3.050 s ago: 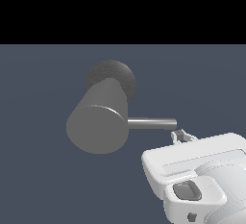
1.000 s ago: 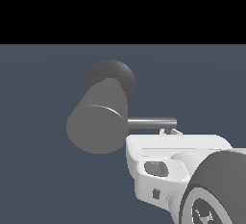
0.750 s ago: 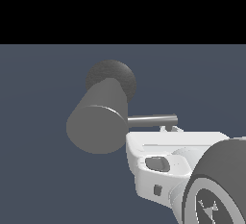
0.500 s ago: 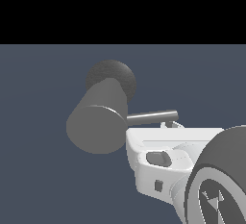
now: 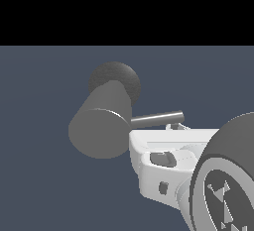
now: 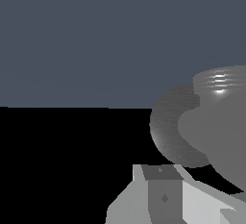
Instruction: Turn on the faucet by rotating a designated handle.
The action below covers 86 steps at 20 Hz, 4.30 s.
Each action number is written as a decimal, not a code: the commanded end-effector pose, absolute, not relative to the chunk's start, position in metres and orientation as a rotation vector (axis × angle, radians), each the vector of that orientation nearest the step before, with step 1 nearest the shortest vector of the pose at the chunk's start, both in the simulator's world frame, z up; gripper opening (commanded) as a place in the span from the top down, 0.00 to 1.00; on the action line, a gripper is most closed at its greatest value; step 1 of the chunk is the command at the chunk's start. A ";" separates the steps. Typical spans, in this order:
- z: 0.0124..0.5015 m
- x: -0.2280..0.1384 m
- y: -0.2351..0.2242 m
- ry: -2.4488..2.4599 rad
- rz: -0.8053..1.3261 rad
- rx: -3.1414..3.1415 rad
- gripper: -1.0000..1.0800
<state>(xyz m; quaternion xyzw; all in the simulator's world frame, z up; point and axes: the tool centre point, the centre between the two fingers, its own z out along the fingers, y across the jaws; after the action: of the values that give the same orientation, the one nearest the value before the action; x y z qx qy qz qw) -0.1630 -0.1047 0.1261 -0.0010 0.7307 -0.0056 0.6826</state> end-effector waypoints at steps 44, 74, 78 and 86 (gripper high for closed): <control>0.220 -0.162 -0.065 1.597 -0.008 0.001 1.00; 0.241 -0.162 -0.028 1.641 -0.015 0.002 1.00; 0.249 -0.161 -0.020 1.627 -0.015 0.003 1.00; 0.267 -0.160 -0.004 1.598 -0.014 0.004 1.00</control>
<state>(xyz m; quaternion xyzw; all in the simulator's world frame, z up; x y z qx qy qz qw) -0.1666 -0.0041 0.2273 -0.0810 0.7551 0.0030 0.6506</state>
